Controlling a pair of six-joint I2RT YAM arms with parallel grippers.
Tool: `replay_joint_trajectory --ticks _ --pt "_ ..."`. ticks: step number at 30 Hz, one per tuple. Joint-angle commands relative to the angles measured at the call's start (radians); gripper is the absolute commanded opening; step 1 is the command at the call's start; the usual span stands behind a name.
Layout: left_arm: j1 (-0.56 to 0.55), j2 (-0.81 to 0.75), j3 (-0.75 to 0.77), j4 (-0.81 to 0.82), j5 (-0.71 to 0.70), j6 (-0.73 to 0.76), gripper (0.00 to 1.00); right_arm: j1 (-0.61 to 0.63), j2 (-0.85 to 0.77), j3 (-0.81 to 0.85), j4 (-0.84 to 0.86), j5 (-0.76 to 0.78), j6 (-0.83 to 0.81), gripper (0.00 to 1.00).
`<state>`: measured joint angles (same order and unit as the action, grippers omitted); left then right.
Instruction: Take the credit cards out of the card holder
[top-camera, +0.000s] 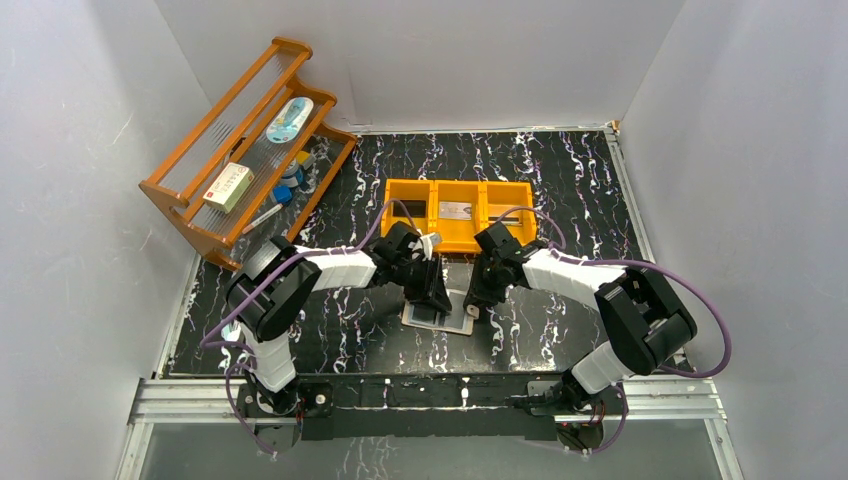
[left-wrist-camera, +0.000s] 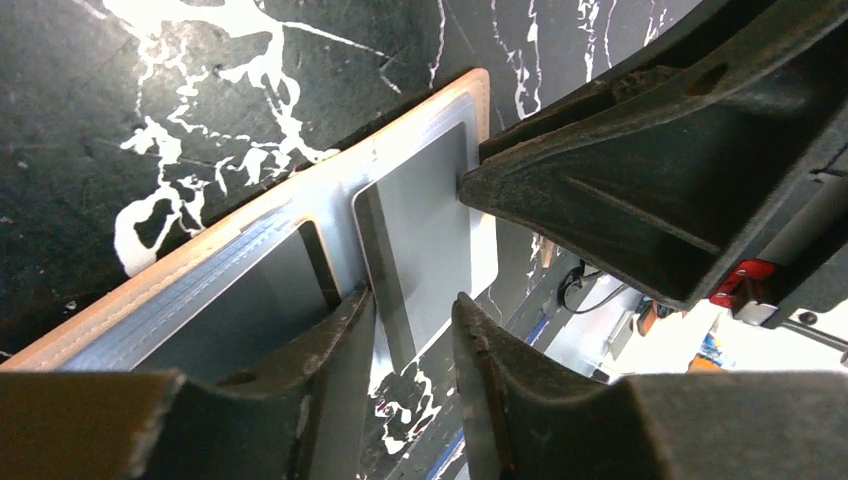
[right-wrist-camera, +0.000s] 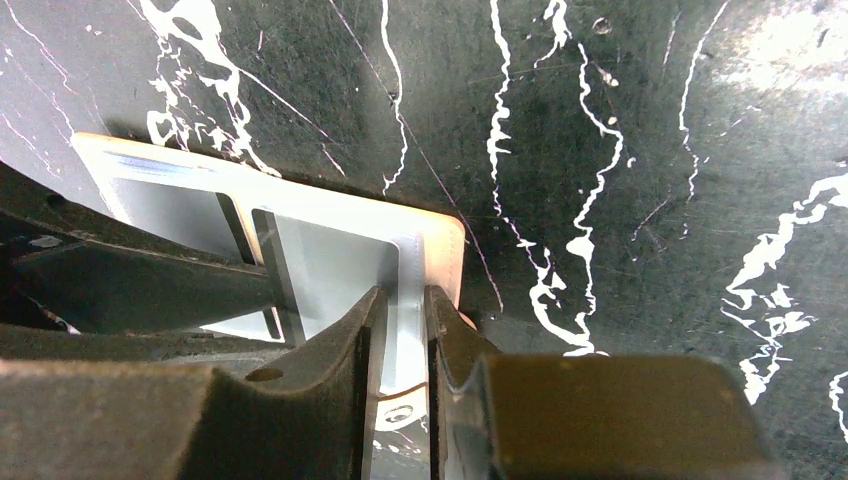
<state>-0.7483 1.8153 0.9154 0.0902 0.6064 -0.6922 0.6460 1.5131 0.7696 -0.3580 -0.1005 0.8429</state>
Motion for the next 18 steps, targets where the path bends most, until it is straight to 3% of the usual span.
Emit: replay_joint_trajectory --ticks 1,7,11,18 --pt "-0.005 -0.021 -0.053 0.033 0.014 -0.044 0.29 0.014 0.044 -0.036 0.058 -0.004 0.027 0.27" --pt "-0.005 -0.009 -0.077 0.195 0.083 -0.136 0.18 0.015 0.035 -0.039 0.065 -0.013 0.025 0.27" --pt "-0.004 0.007 -0.094 0.299 0.119 -0.207 0.17 0.014 0.028 -0.043 0.07 -0.019 0.025 0.27" --pt "-0.004 -0.01 -0.058 0.124 0.023 -0.126 0.01 0.014 0.026 -0.043 0.077 -0.023 0.02 0.25"
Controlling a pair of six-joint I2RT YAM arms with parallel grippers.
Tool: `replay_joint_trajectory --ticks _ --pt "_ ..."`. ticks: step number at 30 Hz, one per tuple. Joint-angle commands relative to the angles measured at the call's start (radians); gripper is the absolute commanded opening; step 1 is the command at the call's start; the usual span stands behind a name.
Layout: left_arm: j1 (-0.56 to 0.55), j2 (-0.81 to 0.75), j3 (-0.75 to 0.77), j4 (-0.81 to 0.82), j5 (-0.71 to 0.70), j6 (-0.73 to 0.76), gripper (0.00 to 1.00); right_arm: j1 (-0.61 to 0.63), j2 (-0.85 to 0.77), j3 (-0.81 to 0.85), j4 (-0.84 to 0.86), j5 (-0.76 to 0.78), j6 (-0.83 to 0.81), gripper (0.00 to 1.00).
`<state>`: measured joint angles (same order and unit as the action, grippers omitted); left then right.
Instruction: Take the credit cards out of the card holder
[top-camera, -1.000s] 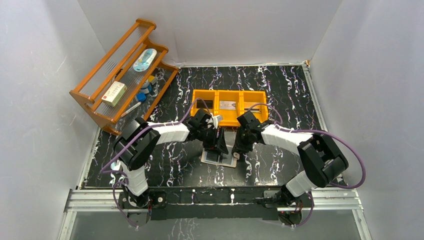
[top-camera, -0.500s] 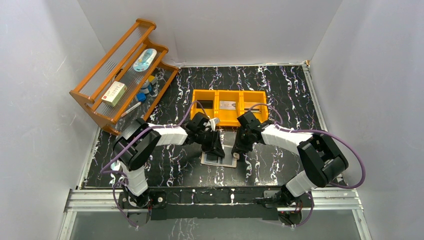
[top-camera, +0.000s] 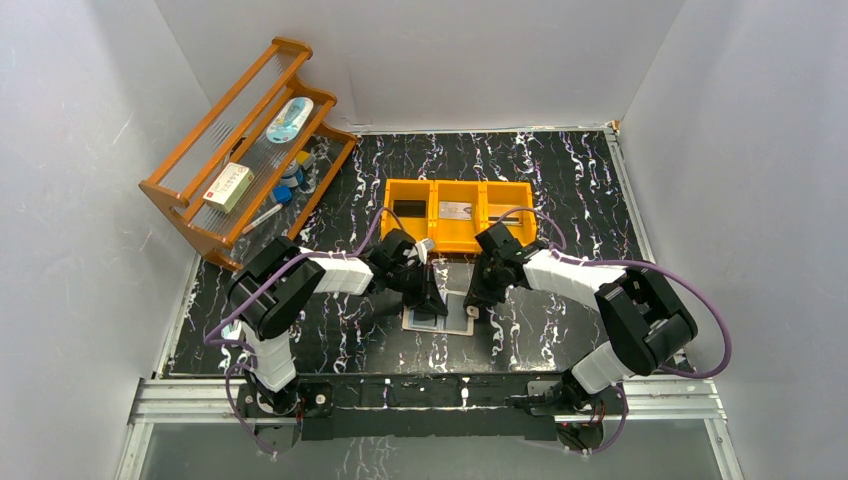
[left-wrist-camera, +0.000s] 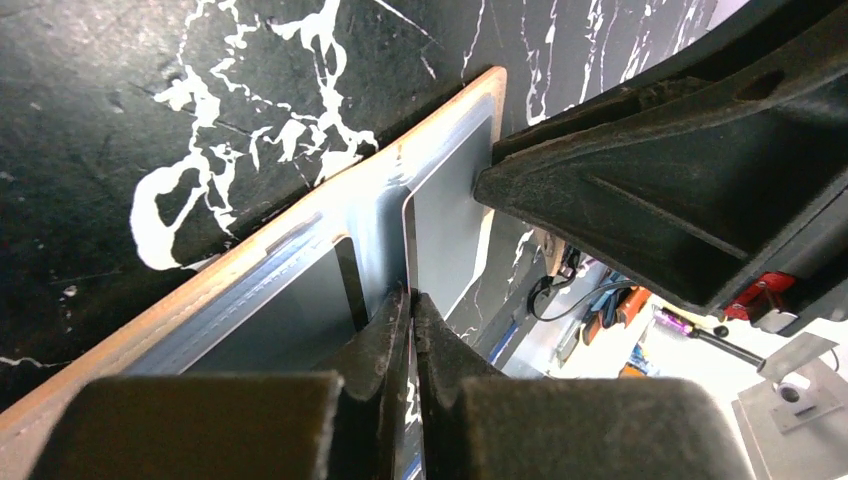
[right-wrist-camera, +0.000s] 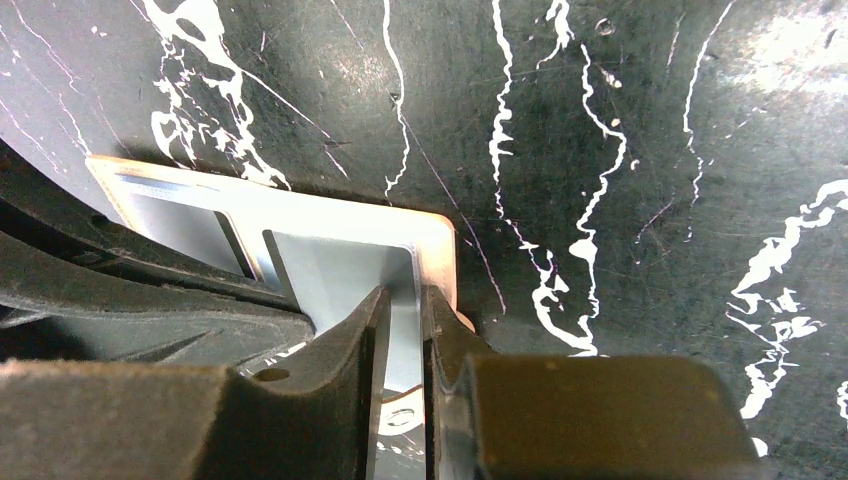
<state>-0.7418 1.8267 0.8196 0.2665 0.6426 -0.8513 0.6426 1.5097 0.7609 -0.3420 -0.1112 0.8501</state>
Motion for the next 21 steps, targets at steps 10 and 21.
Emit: replay_joint_trajectory --ticks 10,21 --pt "-0.011 -0.069 0.062 -0.161 -0.086 0.091 0.0 0.017 0.039 -0.022 0.058 -0.012 0.006 0.23" --pt "-0.004 -0.126 0.082 -0.292 -0.154 0.166 0.0 0.017 0.038 -0.023 0.057 -0.001 0.007 0.2"
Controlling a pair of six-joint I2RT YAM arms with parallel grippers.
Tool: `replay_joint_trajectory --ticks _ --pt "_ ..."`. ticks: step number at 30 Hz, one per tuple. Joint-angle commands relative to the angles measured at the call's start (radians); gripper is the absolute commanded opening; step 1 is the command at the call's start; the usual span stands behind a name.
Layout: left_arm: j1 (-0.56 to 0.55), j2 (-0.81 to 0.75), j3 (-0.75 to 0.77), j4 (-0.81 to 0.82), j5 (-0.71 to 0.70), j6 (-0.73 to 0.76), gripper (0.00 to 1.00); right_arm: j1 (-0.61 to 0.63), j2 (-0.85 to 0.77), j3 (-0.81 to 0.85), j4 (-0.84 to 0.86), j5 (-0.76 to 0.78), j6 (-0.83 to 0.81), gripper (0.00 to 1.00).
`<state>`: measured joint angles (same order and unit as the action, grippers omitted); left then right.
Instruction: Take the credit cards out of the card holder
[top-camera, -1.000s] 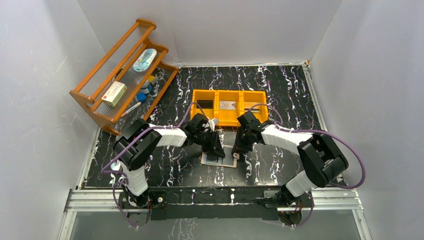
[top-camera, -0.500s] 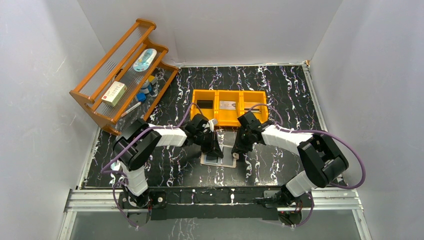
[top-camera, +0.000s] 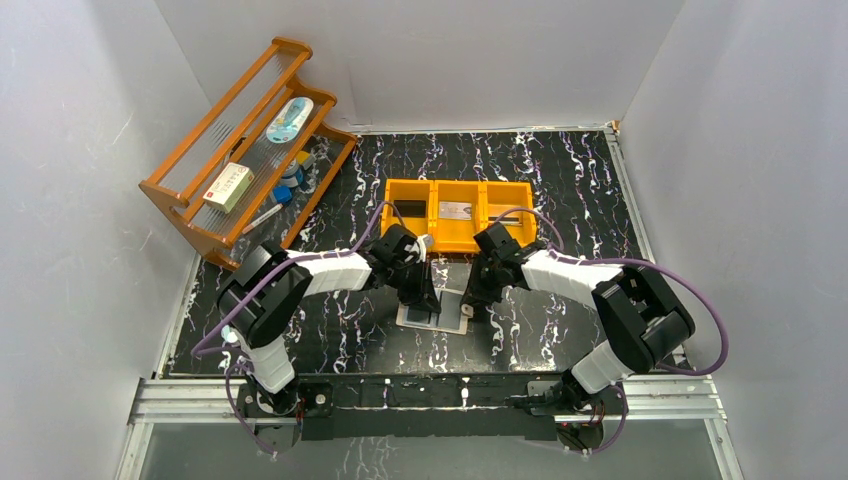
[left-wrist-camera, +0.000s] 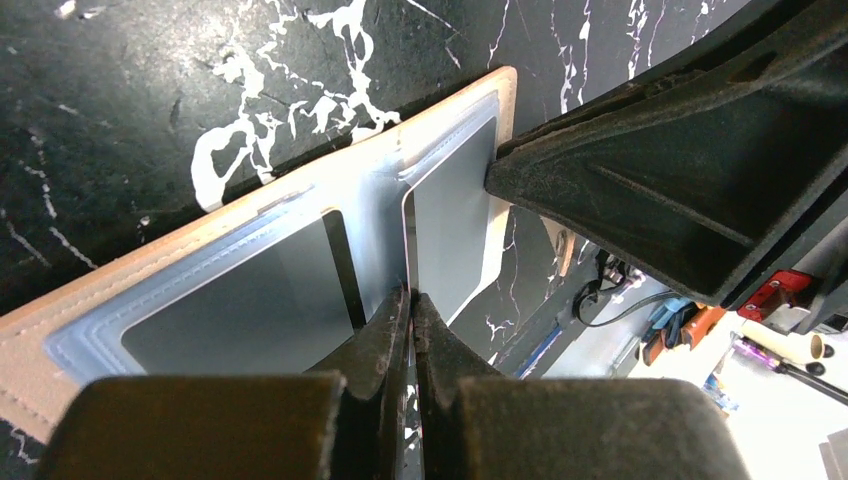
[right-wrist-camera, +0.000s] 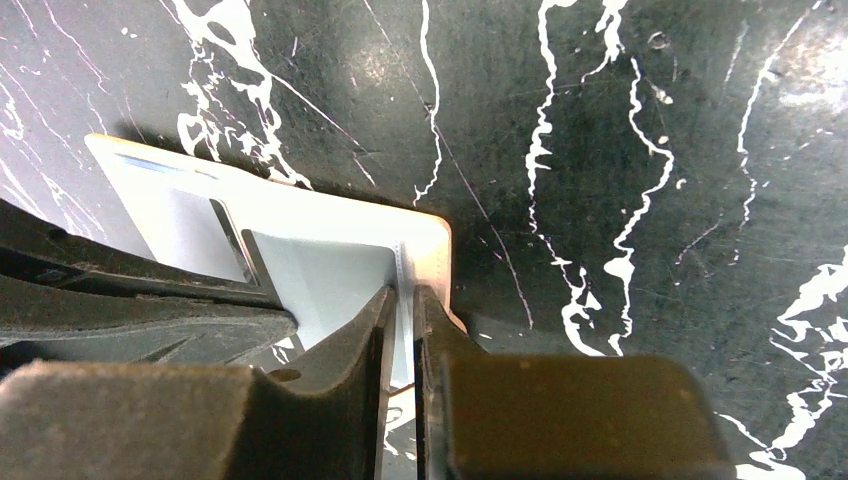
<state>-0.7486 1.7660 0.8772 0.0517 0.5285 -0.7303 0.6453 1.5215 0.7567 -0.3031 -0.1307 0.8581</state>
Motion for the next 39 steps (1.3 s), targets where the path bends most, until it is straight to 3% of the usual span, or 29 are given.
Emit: replay_joint_trajectory --ticks 1,19,28,35,39 --pt "0.006 -0.071 0.023 -0.08 -0.041 0.047 0.0 0.015 0.027 -0.018 0.017 0.02 -0.001 0.2" --pt "0.022 -0.106 0.008 -0.118 -0.052 0.077 0.0 0.015 0.028 0.011 -0.014 0.041 -0.04 0.19" --pt "0.022 -0.091 -0.004 -0.055 -0.018 0.035 0.0 0.016 -0.065 0.073 0.104 -0.15 -0.09 0.3" --pt "0.022 -0.088 -0.006 -0.052 -0.015 0.032 0.0 0.03 0.025 0.098 0.155 -0.226 -0.081 0.28" --pt "0.022 -0.093 -0.005 -0.056 -0.02 0.033 0.0 0.031 0.067 0.099 0.08 -0.138 -0.071 0.25"
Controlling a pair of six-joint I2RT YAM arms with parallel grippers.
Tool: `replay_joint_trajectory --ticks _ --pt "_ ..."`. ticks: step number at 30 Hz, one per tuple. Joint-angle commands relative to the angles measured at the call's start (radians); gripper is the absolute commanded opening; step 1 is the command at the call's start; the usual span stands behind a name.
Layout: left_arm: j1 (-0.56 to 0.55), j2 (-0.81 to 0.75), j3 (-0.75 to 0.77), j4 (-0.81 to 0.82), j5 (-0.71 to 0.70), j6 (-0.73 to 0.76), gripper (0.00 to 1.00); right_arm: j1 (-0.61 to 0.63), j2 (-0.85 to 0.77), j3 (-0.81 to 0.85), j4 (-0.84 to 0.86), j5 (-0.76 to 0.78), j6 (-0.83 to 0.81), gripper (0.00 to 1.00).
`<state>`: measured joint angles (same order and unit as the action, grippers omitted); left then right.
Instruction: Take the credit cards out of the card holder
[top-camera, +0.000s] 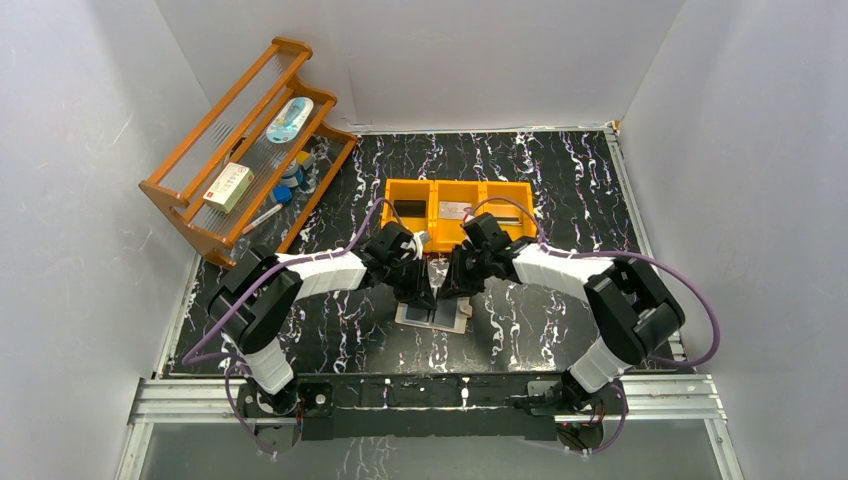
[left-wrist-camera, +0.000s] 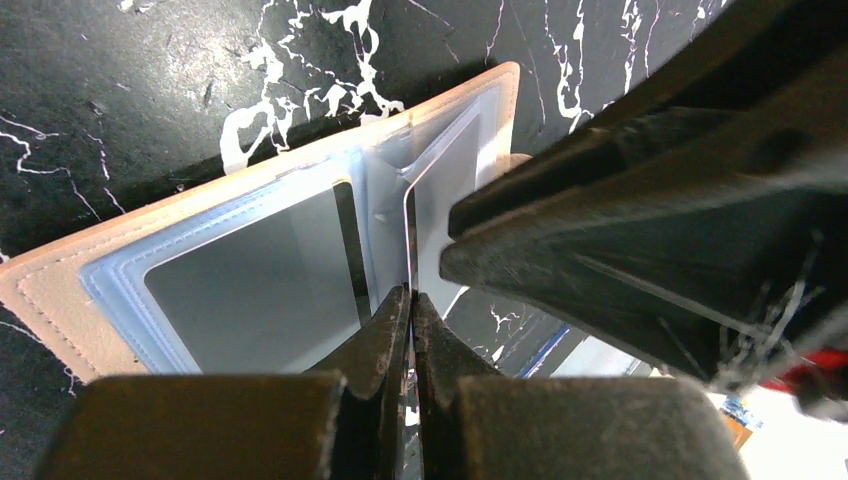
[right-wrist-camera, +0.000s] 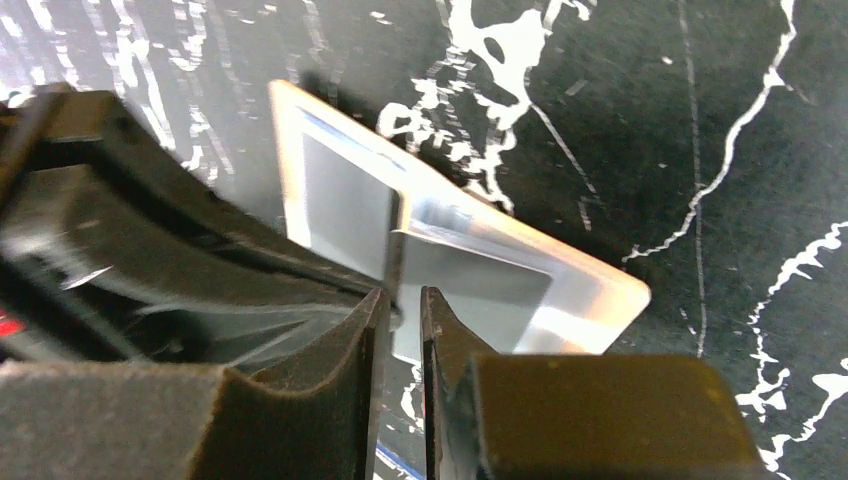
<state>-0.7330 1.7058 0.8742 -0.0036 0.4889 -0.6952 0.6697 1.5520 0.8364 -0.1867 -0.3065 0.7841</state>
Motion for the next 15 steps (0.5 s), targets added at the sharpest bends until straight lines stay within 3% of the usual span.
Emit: replay_joint_trajectory --ticks 1,15 --pt "0.006 -0.035 -0.001 -0.003 0.018 -0.002 0.0 0.007 0.041 0.011 -0.051 0.064 0.007 0.25" --pt "0.009 -0.05 0.011 -0.051 -0.01 0.028 0.0 0.006 0.08 -0.059 -0.134 0.205 0.022 0.22"
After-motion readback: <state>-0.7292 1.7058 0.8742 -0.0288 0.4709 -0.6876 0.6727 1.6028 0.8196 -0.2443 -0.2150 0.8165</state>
